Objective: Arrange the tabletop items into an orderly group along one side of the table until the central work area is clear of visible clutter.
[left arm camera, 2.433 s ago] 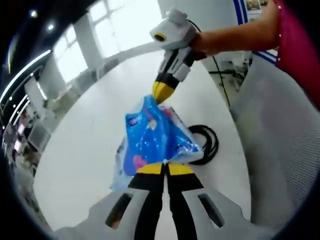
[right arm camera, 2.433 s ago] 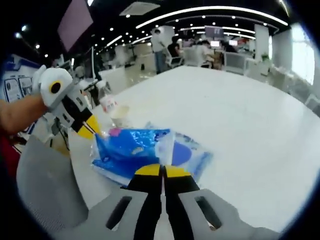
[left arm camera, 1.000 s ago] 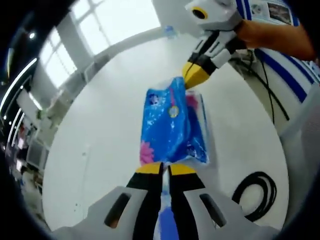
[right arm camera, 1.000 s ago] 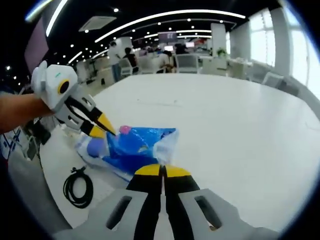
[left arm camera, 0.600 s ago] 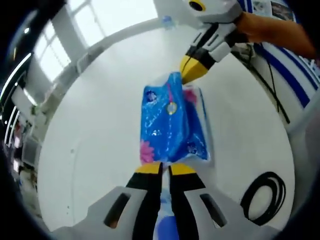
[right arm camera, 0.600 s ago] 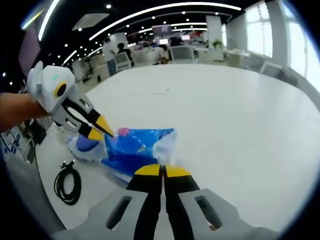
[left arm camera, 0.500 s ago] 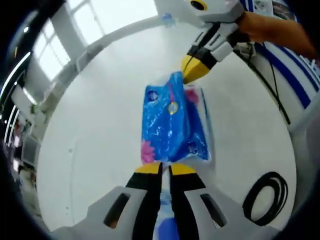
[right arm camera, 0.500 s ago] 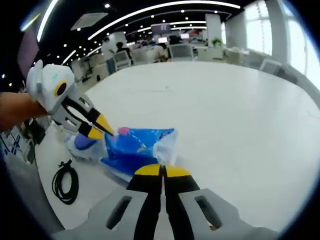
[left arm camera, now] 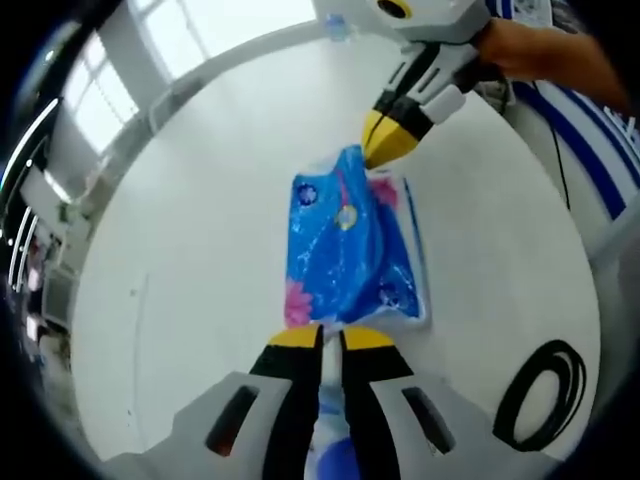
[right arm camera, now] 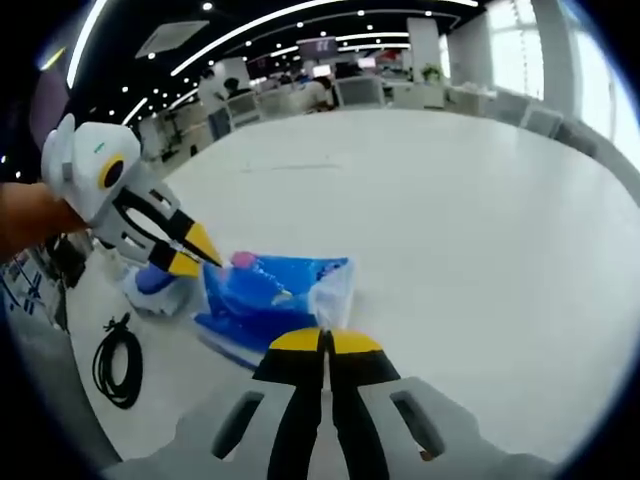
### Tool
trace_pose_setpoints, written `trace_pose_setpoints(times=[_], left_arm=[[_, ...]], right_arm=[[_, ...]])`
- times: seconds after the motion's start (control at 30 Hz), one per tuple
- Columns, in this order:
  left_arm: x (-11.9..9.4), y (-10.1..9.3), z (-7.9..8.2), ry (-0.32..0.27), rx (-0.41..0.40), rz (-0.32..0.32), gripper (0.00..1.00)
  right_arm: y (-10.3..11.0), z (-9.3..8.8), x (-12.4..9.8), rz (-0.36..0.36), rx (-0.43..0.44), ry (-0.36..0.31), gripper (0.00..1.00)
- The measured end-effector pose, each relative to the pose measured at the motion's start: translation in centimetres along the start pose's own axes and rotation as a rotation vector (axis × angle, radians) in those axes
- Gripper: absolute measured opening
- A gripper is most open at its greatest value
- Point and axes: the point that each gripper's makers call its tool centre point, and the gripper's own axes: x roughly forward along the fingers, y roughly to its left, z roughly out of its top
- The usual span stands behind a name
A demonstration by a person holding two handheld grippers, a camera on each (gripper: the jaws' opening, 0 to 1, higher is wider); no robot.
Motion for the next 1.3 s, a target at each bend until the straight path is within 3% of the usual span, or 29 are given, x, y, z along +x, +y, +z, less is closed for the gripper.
trace_pose_setpoints(times=[0.2, 0.33, 0.63, 0.73, 1.3], left_arm=[[-0.1, 0.1, -0.1, 0.002, -0.023, 0.007, 0.07], [-0.3, 0.4, -0.3, 0.016, -0.050, 0.026, 0.19], [-0.6, 0.9, -0.5, 0.019, -0.084, 0.044, 0.28], [-0.8, 1.4, -0.6, 0.023, -0.093, 0.071, 0.29], [-1.5, 1.7, -1.4, 0.057, -0.085, 0.086, 0.34]], right_arm=[[0.2, -0.4, 0.0, 0.004, 0.002, 0.004, 0.02], [0.1, -0.3, 0.0, 0.005, 0.008, -0.001, 0.03], [0.1, -0.2, -0.1, 0.003, 0.016, -0.010, 0.04], [0.2, -0.1, -0.1, 0.003, 0.018, -0.013, 0.04], [0.3, 0.3, -0.4, -0.002, 0.015, -0.027, 0.05]])
